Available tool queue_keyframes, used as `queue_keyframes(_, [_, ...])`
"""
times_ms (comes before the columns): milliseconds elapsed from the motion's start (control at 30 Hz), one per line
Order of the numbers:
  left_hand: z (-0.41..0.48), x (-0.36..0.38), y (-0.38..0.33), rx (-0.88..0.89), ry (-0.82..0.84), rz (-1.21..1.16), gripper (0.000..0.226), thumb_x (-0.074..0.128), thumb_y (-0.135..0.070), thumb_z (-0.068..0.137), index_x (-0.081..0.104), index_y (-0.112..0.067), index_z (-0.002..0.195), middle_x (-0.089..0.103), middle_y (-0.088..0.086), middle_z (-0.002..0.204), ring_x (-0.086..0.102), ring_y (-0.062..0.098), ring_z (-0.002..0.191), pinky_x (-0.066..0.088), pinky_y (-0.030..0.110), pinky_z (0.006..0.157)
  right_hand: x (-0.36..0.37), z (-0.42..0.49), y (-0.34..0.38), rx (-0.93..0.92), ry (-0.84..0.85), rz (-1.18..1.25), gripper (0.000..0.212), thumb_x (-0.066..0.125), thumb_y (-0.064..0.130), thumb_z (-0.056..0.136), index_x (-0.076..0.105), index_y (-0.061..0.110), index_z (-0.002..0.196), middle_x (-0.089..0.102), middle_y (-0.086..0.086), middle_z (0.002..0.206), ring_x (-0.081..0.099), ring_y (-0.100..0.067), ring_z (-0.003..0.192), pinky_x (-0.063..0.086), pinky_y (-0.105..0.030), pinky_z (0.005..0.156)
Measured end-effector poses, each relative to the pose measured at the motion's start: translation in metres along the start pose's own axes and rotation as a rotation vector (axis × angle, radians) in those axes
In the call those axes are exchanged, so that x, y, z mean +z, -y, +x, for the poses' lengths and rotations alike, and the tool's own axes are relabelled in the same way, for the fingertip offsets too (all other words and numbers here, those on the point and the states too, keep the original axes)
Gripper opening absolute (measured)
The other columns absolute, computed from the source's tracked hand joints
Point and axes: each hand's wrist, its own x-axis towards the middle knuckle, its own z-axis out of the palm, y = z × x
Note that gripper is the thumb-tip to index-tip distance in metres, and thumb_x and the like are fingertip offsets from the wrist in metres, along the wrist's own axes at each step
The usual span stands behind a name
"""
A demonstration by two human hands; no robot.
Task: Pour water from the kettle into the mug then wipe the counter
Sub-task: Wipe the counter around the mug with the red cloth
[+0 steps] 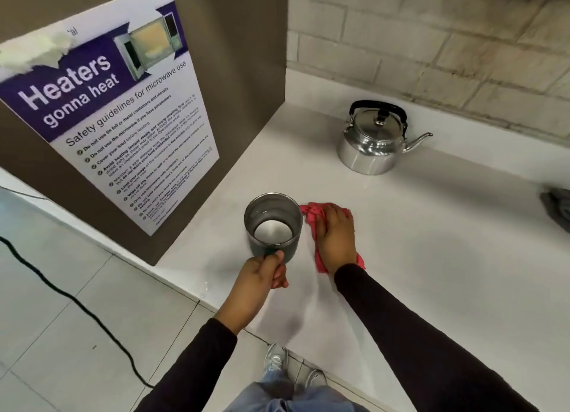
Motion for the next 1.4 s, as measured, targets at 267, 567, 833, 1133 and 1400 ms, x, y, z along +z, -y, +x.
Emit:
queue_keyframes(267, [-0.016,-0.045,-0.018,0.040,-0.101,0.036,0.054,0.042,-0.018,0.095,0.040,-0.025,0.042,0.036,-0.007,0.047,0.042,0.007,0.044,0.050,0.015,0.056,0.051,-0.006,0.053,-0.346,0.285,-0.035,0.032,0.047,0.020,0.093,0.058,0.015,0.122,0.063,-0.006,0.119,0.052,-0.022,0.110,0.039,-0.042,0.102])
queue_keyframes(567, [-0.029,-0.067,-0.014,0.043,-0.124,0.045,0.053,0.040,-0.016,0.096,0.033,-0.024,0.044,0.029,-0.007,0.048,0.031,0.017,0.055,0.036,0.037,0.065,0.030,-0.070,0.047,-0.741,0.595,-0.152,0.034,0.049,0.041,0.096,0.060,0.033,0.126,0.048,-0.005,0.144,0.031,-0.024,0.139,0.016,-0.040,0.119])
queue_keyframes(833, [-0.018,-0.048,0.007,0.033,-0.069,0.053,0.055,0.041,-0.015,0.096,0.037,-0.024,0.042,0.033,-0.006,0.048,0.040,0.010,0.049,0.052,0.015,0.057,-0.020,-0.085,-0.011,-0.678,0.442,-0.072,0.021,0.058,0.040,0.093,0.068,0.031,0.109,0.058,-0.002,0.127,0.045,-0.020,0.127,0.028,-0.034,0.114])
queue_keyframes(1133, [-0.006,-0.025,0.022,-0.013,0.059,0.127,0.046,0.043,-0.015,0.096,0.036,-0.017,0.051,0.034,-0.006,0.047,0.044,0.009,0.047,0.050,0.030,0.069,-0.042,-0.078,-0.028,-0.190,0.241,-0.350,0.031,0.043,0.044,0.097,0.052,0.039,0.126,0.054,0.014,0.128,0.048,-0.012,0.118,0.035,-0.034,0.099])
queue_keyframes(1400, [-0.002,-0.025,0.028,-0.033,0.096,0.117,0.043,0.042,-0.013,0.097,0.038,-0.013,0.054,0.035,-0.007,0.045,0.044,0.010,0.048,0.053,0.017,0.058,-0.043,-0.067,-0.008,-0.032,0.068,-0.306,0.028,0.059,0.028,0.091,0.063,0.017,0.117,0.064,-0.007,0.108,0.057,-0.030,0.097,0.043,-0.039,0.084])
